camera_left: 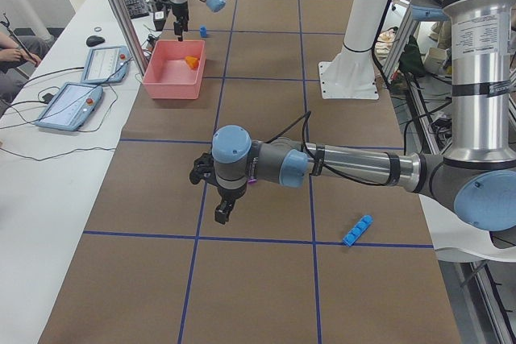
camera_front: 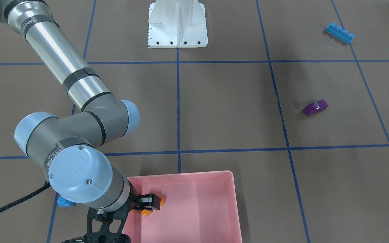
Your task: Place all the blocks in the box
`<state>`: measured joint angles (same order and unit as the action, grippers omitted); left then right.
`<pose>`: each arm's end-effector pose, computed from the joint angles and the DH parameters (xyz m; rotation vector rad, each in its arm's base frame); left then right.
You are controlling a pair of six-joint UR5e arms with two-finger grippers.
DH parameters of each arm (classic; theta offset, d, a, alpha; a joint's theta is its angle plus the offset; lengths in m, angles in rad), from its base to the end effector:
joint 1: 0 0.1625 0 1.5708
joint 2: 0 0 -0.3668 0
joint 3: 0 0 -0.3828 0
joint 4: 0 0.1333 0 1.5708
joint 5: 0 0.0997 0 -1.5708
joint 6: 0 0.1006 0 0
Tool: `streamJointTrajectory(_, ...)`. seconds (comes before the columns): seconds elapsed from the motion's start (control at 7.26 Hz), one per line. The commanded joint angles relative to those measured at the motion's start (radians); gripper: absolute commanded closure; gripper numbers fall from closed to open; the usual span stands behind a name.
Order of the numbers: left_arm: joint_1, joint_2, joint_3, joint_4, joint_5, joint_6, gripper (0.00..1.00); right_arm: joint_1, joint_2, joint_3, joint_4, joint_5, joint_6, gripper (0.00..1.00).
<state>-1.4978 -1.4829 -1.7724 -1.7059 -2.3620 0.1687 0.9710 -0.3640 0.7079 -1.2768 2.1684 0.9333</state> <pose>-0.0279 -0.4654 0.5284 0.2742 0.7782 0.3263 -0.4068 -0.7307 0.1715 0.0453 -0.8438 0.1229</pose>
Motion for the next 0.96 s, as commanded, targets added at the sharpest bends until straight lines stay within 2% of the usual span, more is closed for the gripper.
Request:
streamJointTrajectory(0.0,0.016,-0.046,0.019,-0.079,-0.005,-0.011,0.0,0.047,-0.091,0.222,-0.172,0.028,-0.028,0.0)
streamJointTrajectory(0.14,0.043,-0.046,0.031,-0.153,-0.016,-0.014,0.0,0.07,-0.19,0.361,-0.221,0.054,-0.063,0.0)
streamJointTrajectory(0.28,0.136,-0.048,0.036,-0.194,-0.013,-0.023,0.0,0.096,-0.287,0.507,-0.287,0.056,-0.112,0.0)
streamJointTrajectory(0.55,0.293,-0.054,0.025,-0.263,0.0,-0.205,0.0,0.126,-0.492,0.773,-0.406,0.056,-0.244,0.0)
streamJointTrajectory(0.69,0.362,-0.044,0.03,-0.361,0.018,-0.28,0.0,0.138,-0.627,0.892,-0.406,0.056,-0.293,0.0)
streamJointTrajectory(0.83,0.448,-0.042,0.031,-0.433,0.077,-0.34,0.0,0.15,-0.738,0.988,-0.406,0.054,-0.341,0.0)
